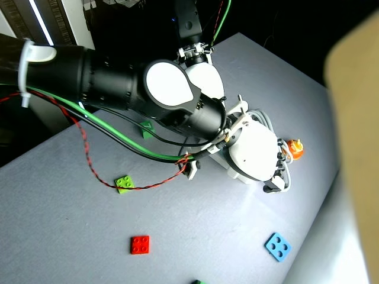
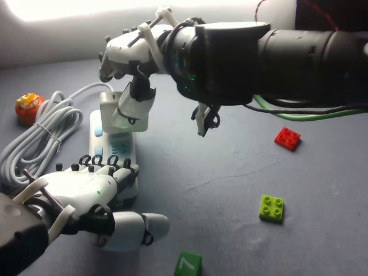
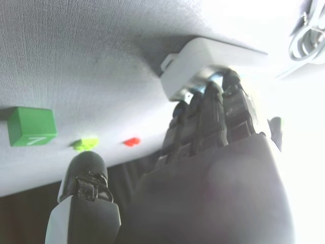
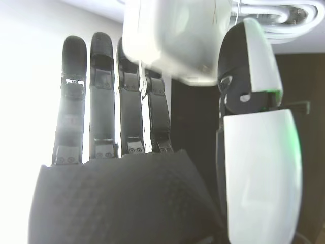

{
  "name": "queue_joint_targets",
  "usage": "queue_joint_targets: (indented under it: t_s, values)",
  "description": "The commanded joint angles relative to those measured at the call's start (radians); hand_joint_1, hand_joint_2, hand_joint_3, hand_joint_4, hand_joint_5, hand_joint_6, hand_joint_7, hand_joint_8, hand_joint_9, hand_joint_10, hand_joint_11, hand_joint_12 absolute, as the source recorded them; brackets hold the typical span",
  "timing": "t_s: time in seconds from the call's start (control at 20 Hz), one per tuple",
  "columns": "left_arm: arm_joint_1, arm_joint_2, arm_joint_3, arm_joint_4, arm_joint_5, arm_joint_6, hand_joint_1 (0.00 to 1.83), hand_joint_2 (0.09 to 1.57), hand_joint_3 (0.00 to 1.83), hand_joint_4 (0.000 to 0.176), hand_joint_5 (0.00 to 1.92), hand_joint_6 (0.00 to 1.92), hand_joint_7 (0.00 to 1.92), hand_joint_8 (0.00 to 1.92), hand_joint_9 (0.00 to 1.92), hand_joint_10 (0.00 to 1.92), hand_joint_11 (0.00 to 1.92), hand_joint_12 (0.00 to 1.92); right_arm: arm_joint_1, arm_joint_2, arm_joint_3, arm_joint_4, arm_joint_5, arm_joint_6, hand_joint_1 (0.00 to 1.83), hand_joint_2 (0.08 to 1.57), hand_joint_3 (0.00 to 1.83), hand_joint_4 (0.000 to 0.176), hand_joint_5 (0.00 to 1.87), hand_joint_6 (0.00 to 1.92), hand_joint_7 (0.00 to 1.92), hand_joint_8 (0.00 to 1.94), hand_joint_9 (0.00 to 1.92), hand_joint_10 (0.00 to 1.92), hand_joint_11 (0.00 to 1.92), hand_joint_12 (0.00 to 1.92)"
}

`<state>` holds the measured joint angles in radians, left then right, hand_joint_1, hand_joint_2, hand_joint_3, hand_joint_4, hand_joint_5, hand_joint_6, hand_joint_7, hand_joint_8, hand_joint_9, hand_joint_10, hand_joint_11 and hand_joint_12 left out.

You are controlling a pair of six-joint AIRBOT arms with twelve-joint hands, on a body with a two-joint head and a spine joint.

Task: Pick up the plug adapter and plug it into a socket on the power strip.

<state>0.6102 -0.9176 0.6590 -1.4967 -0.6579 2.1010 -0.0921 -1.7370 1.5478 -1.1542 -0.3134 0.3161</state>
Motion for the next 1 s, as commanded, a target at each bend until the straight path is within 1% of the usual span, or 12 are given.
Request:
queue_joint_targets:
  t_s: [0.0,0.3,0.5,0.55,0.6,0.65,0.7,0.75,0.8,0.85,0.9,0.95]
  values:
    - [-0.013,0.002,0.008,0.009,0.033,0.002,0.0,1.15,0.0,0.0,0.04,0.01,0.03,0.01,0.02,0.01,0.0,0.0,0.028,0.022,-0.018,-0.029,0.027,-0.001,0.9,0.96,0.0,0.0,0.45,0.0,0.49,0.0,0.5,0.0,0.14,0.93]
    - [-0.087,0.044,0.037,0.008,0.096,0.038,0.0,1.16,0.0,0.0,0.01,0.0,0.01,0.0,0.0,0.0,0.0,0.0,0.049,0.257,-0.279,-0.032,0.045,-0.076,0.84,0.94,0.0,0.0,0.32,0.0,0.37,0.0,0.38,0.0,0.03,0.93]
    - [-0.125,0.078,0.049,0.008,0.132,0.052,0.0,1.15,0.0,0.0,0.02,0.0,0.0,0.0,0.0,0.0,0.0,0.0,0.037,0.44,-0.426,-0.036,0.078,-0.073,0.81,0.91,0.0,0.0,0.4,0.01,0.45,0.01,0.45,0.02,0.07,0.94]
    - [-0.132,0.086,0.051,0.008,0.142,0.052,0.0,1.14,0.0,0.0,0.11,0.01,0.14,0.01,0.14,0.02,0.08,0.05,0.037,0.478,-0.449,-0.035,0.095,-0.078,0.78,0.89,0.0,0.0,0.44,0.01,0.51,0.01,0.51,0.02,0.13,0.91]
    - [-0.14,0.095,0.053,0.008,0.154,0.053,0.0,1.14,0.0,0.0,0.18,0.01,0.25,0.01,0.24,0.01,0.02,0.38,0.039,0.516,-0.474,-0.034,0.114,-0.092,0.76,0.89,0.0,0.0,0.46,0.01,0.53,0.01,0.54,0.02,0.15,0.91]
    - [-0.15,0.103,0.058,0.008,0.173,0.053,0.0,1.14,0.0,0.0,0.27,0.02,0.38,0.03,0.34,0.03,0.0,0.57,0.039,0.561,-0.506,-0.032,0.123,-0.125,0.72,0.89,0.0,0.0,0.49,0.01,0.57,0.01,0.57,0.02,0.15,0.92]
    - [-0.159,0.108,0.062,0.008,0.185,0.054,0.0,1.16,0.0,0.0,0.35,0.04,0.38,0.02,0.32,0.02,0.0,0.57,0.036,0.595,-0.534,-0.03,0.123,-0.165,0.69,0.88,0.0,0.0,0.53,0.02,0.61,0.02,0.6,0.03,0.16,0.93]
    - [-0.186,0.13,0.071,0.008,0.22,0.06,0.05,1.17,0.0,0.0,0.23,0.75,0.17,1.15,0.15,1.1,0.0,0.83,0.009,0.657,-0.584,-0.029,0.113,-0.211,0.61,0.87,0.0,0.0,0.57,0.04,0.68,0.05,0.68,0.06,0.22,0.96]
    - [-0.192,0.132,0.073,0.008,0.227,0.065,0.05,1.17,0.0,0.0,0.23,0.75,0.17,1.15,0.15,1.1,0.0,0.83,0.006,0.662,-0.591,-0.028,0.11,-0.211,0.61,0.87,0.0,0.0,0.57,0.04,0.68,0.05,0.68,0.06,0.22,0.96]
    - [-0.206,0.14,0.078,0.008,0.242,0.075,0.07,1.16,0.0,0.0,0.1,1.31,0.1,1.58,0.06,1.55,0.0,1.24,-0.001,0.673,-0.603,-0.028,0.098,-0.213,0.55,0.86,0.0,0.0,0.56,0.04,0.68,0.07,0.69,0.08,0.21,1.01]
    - [-0.226,0.15,0.082,0.008,0.26,0.094,0.05,1.16,0.0,0.0,0.04,1.57,0.05,1.77,0.01,1.78,0.0,1.69,-0.01,0.68,-0.618,-0.028,0.075,-0.22,0.54,0.85,0.0,0.0,0.49,0.21,0.6,0.28,0.63,0.24,0.19,1.05]
    - [-0.252,0.162,0.087,0.008,0.27,0.118,0.09,1.15,0.0,0.0,0.04,1.73,0.03,1.87,0.0,1.89,0.0,1.87,-0.015,0.683,-0.628,-0.028,0.053,-0.226,0.53,0.83,0.01,0.0,0.37,0.55,0.48,0.61,0.56,0.46,0.19,1.13]
